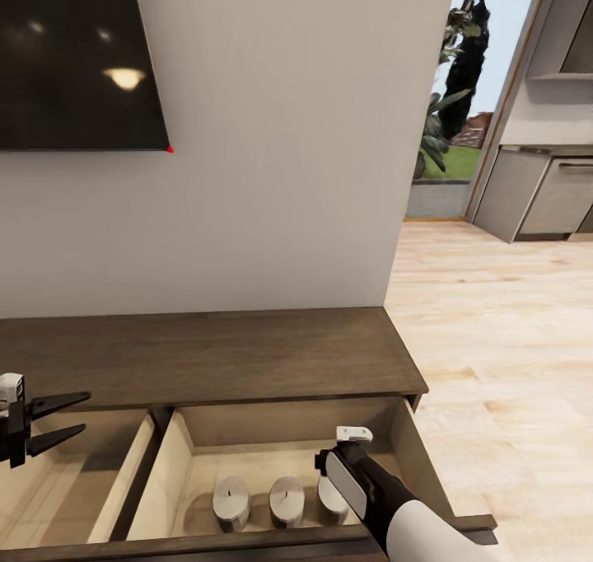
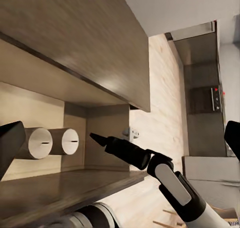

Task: Place each of the two pumpkins and all three candles from the living room inside a cabinet in the living room (use any cabinet), then make sure every cabinet is closed, and position the cauldron so it is next to a table in the living room.

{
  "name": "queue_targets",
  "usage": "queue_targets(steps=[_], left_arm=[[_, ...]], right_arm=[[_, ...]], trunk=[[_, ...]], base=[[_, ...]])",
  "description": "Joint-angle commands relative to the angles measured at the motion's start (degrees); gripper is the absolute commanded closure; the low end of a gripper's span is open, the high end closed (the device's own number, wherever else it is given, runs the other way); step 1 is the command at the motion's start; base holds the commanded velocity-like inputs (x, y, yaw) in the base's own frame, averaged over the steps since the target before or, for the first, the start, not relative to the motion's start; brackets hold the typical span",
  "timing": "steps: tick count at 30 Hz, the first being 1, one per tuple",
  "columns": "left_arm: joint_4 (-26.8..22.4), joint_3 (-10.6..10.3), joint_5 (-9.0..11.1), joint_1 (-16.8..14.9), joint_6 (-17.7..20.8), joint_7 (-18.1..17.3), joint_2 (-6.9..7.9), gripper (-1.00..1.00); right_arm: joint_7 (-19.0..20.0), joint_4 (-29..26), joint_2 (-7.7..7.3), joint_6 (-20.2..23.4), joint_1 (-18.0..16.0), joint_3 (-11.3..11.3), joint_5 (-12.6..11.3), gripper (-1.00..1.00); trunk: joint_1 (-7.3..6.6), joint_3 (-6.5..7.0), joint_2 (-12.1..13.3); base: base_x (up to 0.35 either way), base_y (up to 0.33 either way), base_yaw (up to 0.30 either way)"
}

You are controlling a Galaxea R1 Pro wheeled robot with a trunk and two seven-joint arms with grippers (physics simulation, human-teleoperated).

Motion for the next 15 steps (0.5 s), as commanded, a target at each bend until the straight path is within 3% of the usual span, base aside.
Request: queue_targets(steps=[1,10,12,13,15], left_arm=[[0.0,0.0,-0.6,0.0,0.1,-0.6,-0.02,-1.0],[0.0,0.1,-1.0,0.0,0.0,-0.3,-0.08,-1.0],[0.0,0.0,-2.0,0.0,0.0,-0.3,-0.08,-1.0],[0.0,0.1,-4.1,0.0,0.0,-0.3,-0.14,-1.0],[0.0,0.1,-4.6,0.0,0.0,-0.3,-0.16,-1.0]], right_arm=[[-0.4,-0.2,-0.03,0.7,0.0,0.1,-0.3,-1.0],[-0.4,-0.7,0.0,1.8,0.0,-0.1,-0.8,-1.0],[-0.5,-1.5,0.0,2.0,0.0,-0.1,-0.9,-1.0],[-0.5,-3.2,0.0,4.8,0.0,-0.1,-1.0,-1.0],[-0.4,-3.8,0.0,7.0,0.0,-0.2,-1.0,-1.0]], trunk=[[-0.24,0.13,0.4],[-2.21,1.75,4.0],[-2.65,2.11,4.8],[-2.87,2.29,5.2],[-3.31,2.65,6.0]], base=[[0.0,0.0,0.0],[0.0,0.0,0.0],[0.0,0.0,0.0],[0.0,0.0,0.0],[0.0,0.0,0.0]])
